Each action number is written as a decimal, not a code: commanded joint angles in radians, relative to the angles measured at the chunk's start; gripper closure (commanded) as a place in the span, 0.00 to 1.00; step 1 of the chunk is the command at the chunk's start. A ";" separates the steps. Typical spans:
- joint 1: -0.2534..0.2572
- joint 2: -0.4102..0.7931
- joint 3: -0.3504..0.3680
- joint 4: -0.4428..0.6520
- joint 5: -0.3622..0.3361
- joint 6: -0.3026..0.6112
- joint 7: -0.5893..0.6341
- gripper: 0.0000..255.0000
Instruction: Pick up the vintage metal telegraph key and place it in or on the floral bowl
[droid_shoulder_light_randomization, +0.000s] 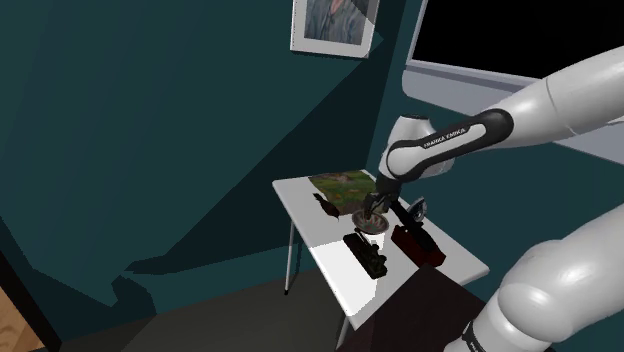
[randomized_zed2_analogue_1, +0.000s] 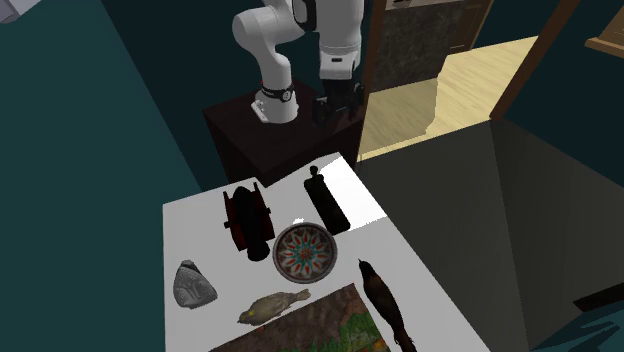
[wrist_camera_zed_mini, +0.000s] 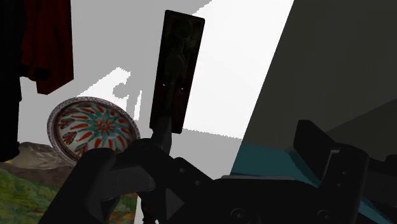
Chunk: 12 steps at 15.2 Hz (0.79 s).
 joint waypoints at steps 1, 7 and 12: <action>-0.008 0.071 -0.007 -0.006 -0.004 0.076 0.000 0.00; -0.027 0.318 -0.031 0.027 0.001 0.280 -0.012 0.00; -0.047 0.535 -0.040 0.092 0.034 0.422 -0.037 0.00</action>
